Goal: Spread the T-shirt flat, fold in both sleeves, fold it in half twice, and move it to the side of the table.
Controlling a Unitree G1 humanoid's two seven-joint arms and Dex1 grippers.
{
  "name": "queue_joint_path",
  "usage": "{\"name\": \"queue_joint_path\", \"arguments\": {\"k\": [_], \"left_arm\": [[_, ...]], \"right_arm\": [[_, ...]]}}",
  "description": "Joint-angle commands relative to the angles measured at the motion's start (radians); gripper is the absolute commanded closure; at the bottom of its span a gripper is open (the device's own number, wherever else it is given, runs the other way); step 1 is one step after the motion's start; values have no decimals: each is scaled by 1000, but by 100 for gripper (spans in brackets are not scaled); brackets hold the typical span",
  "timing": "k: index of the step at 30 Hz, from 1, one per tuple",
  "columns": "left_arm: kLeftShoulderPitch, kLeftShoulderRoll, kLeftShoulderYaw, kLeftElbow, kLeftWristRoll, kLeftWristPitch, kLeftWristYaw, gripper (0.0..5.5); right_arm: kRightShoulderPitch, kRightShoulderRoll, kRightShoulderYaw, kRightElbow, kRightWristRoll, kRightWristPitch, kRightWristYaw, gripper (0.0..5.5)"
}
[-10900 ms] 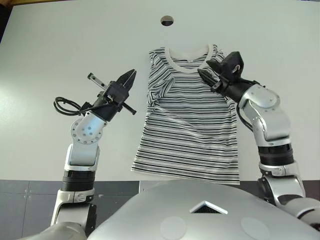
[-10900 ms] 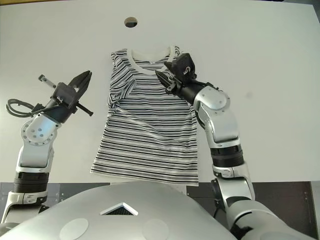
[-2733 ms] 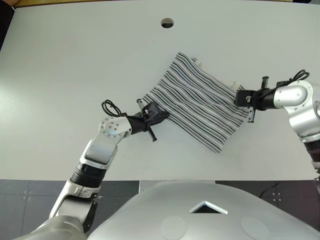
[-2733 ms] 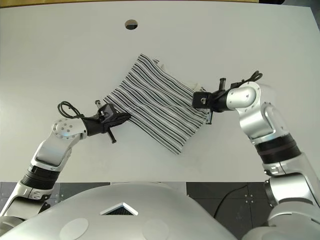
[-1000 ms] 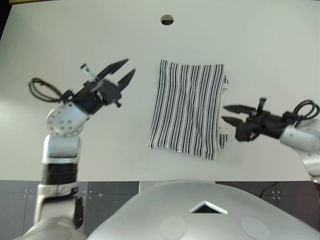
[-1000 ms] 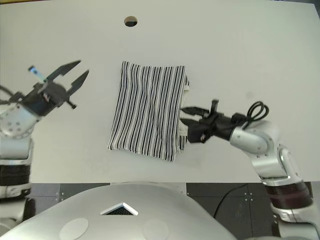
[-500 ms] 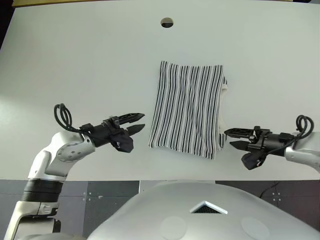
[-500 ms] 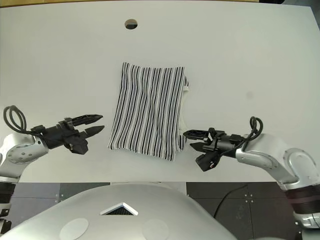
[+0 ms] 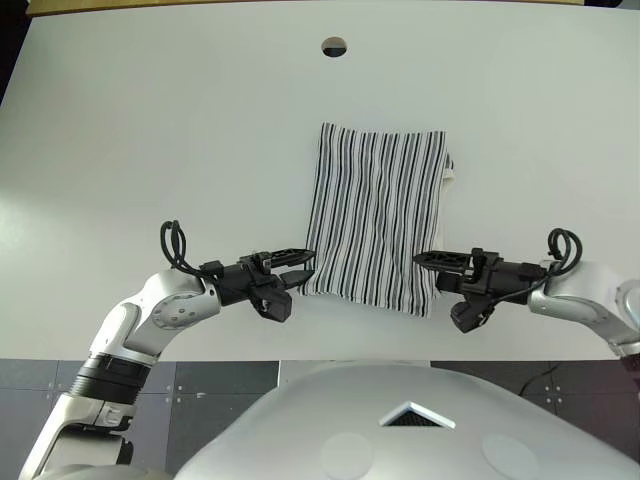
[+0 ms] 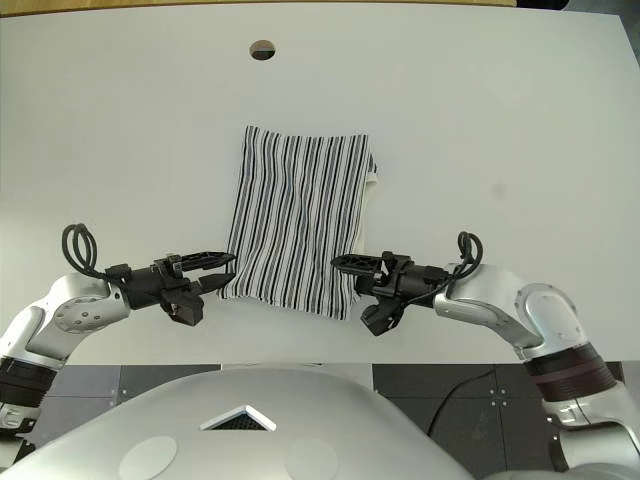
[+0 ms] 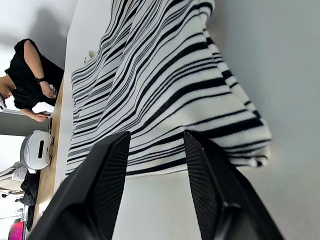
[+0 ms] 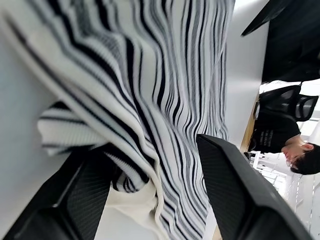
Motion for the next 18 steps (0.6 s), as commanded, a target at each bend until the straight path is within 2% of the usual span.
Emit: {"name": "queue_joint_path", "arguments": {"k": [1, 3, 7, 14, 17, 18], "left_arm": [[-47, 42, 20, 11, 7, -3, 12, 352], [-75, 70, 50, 13, 19, -2, 24, 352], [-141, 128, 91, 49, -19, 38, -2, 352], [-65, 236, 1, 56, 16, 41, -129, 352], [-57, 248, -24, 53, 9, 41, -152, 352], [-55, 241, -37, 48, -4, 44, -156, 352]], "right_arm": [[12, -2, 53, 33, -72, -13, 11, 259], [6, -6, 69, 42, -79, -20, 11, 259], [7, -13, 95, 54, -96, -21, 9, 341], [-9, -14, 112, 80, -112, -7, -3, 490], [-6, -16, 111, 84, -107, 1, -5, 536], [-4, -16, 110, 84, -105, 4, -6, 536]]}}
